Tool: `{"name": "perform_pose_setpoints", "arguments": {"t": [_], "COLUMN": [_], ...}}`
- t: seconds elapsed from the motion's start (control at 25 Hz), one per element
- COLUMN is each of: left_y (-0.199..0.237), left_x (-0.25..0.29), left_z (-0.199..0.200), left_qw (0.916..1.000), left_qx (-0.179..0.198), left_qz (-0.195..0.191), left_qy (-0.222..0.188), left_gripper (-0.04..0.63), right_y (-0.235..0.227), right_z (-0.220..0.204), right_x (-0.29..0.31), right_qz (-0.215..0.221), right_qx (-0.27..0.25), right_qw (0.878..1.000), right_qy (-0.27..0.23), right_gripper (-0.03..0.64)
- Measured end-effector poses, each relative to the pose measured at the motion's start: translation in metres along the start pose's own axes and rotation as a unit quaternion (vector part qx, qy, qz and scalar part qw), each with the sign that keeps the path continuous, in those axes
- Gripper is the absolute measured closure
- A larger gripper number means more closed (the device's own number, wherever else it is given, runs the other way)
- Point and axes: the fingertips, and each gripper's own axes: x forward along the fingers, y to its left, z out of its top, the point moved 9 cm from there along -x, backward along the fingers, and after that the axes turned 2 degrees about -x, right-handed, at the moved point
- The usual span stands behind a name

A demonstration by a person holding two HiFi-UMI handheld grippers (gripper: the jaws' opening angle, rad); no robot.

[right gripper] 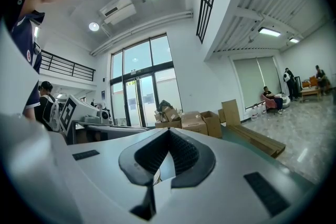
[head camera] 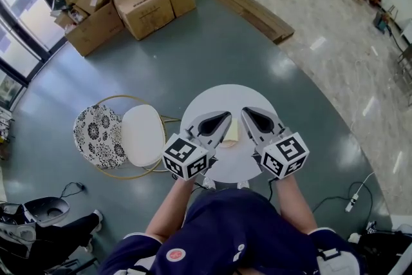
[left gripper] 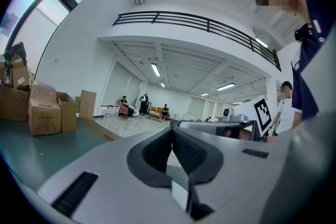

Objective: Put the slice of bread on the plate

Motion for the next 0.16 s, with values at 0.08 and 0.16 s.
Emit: {"name": "perform_pose_setpoints", "arguments": {"t": [0.08,0.16], "left_y": [-0.0010,-0.0017], "left_x": [-0.0003,-0.0003], "left_z": [0.0007,0.0011], "left_qw": [1.0000,1.0000], "left_qx": [0.000,0.001], "left_qz": [-0.001,-0.002], "left_qy": [-0.002,-0.003], "left_gripper": [0.588,0.588], "right_y": [0.0007,0.0010], "right_z": [-0.0005,-0.0010], "right_x": [-0.0006,-0.0010], "right_qz": [-0.001,-0.001], "right_qx": [0.000,-0.001], "right_qw": [1.000,1.000], "right_qy": [0.000,0.000], "right_gripper": [0.611,0.611]}}
